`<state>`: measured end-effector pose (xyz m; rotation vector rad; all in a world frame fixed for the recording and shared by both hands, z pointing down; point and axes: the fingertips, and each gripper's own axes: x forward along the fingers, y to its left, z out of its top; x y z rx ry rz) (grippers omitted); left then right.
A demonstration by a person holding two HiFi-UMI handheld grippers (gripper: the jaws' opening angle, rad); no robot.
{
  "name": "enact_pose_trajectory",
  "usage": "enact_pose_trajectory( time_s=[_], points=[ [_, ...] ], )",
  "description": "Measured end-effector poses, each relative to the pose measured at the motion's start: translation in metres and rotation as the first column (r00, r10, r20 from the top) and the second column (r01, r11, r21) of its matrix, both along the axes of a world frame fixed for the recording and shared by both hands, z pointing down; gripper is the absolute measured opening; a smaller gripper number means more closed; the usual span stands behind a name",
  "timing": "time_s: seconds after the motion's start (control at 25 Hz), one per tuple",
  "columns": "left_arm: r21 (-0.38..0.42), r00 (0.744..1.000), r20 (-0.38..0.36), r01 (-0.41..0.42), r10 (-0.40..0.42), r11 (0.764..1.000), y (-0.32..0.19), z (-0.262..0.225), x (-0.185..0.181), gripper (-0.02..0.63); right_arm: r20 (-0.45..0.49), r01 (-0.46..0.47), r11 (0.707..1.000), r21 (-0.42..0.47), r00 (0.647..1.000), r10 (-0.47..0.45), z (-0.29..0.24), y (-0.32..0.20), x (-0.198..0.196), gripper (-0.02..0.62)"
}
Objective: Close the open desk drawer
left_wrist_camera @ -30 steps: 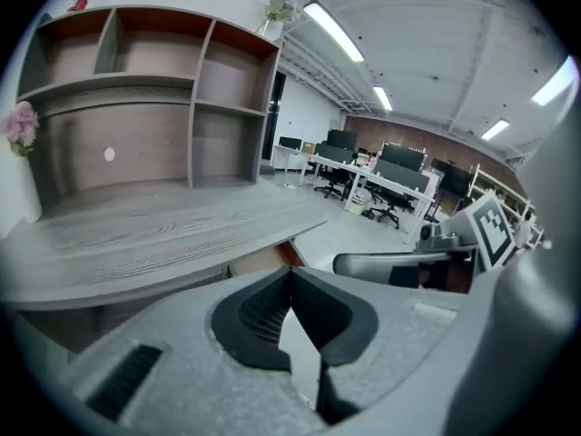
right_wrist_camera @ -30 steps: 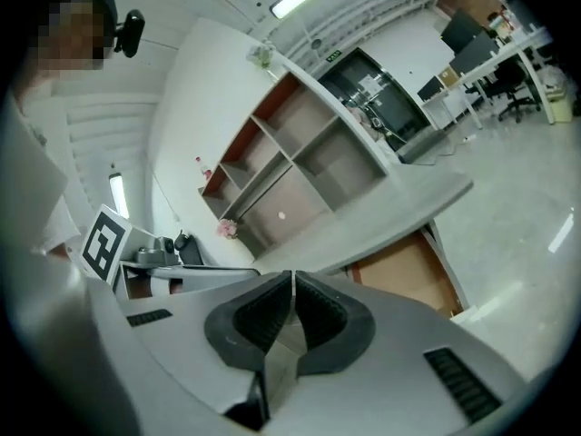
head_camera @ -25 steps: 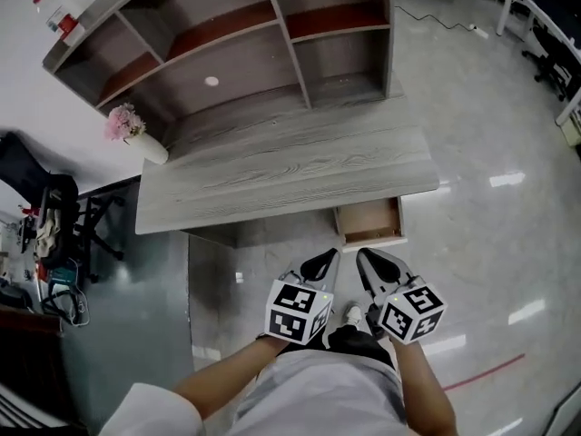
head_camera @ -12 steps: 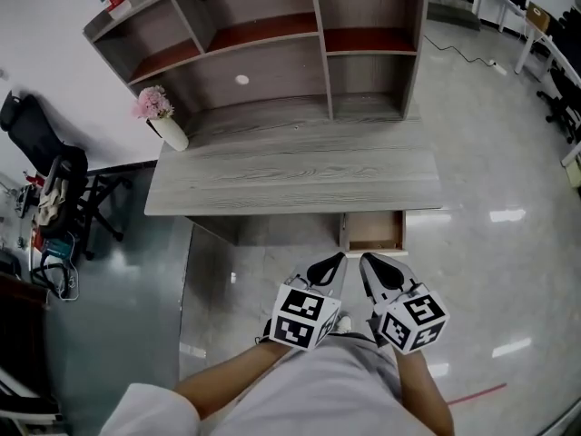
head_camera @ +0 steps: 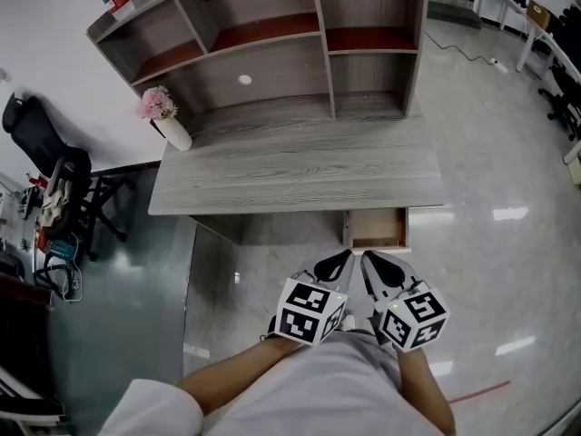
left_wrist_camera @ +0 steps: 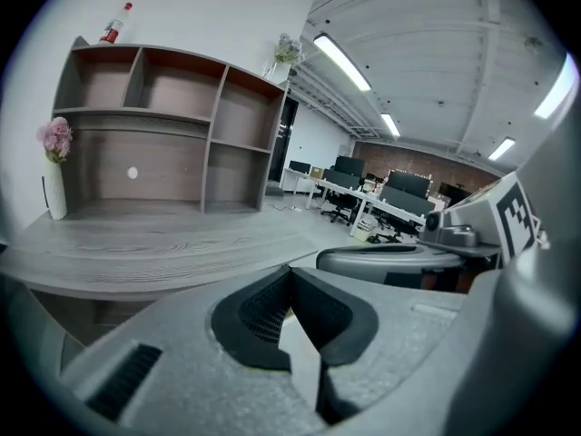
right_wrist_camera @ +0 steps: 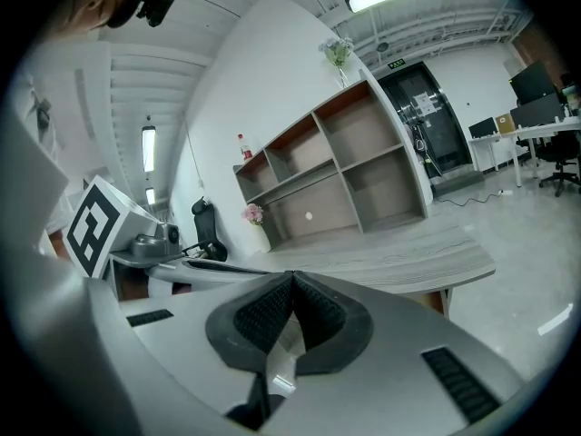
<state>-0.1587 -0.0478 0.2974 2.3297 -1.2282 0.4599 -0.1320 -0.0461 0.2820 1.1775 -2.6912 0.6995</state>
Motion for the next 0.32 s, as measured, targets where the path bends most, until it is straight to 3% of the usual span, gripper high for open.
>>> enact_pose_trajectory(
  time_s=[0.32],
  points=[
    [-0.002,1.000,0.000,-0.004,0.004,1.000,-0.0027,-0.0002,0.0066,0.002,-0.004,0.002,1.000,0.010,1.000,-0.002,-0.0019,-0.0052,0.0047,0.002]
  ],
)
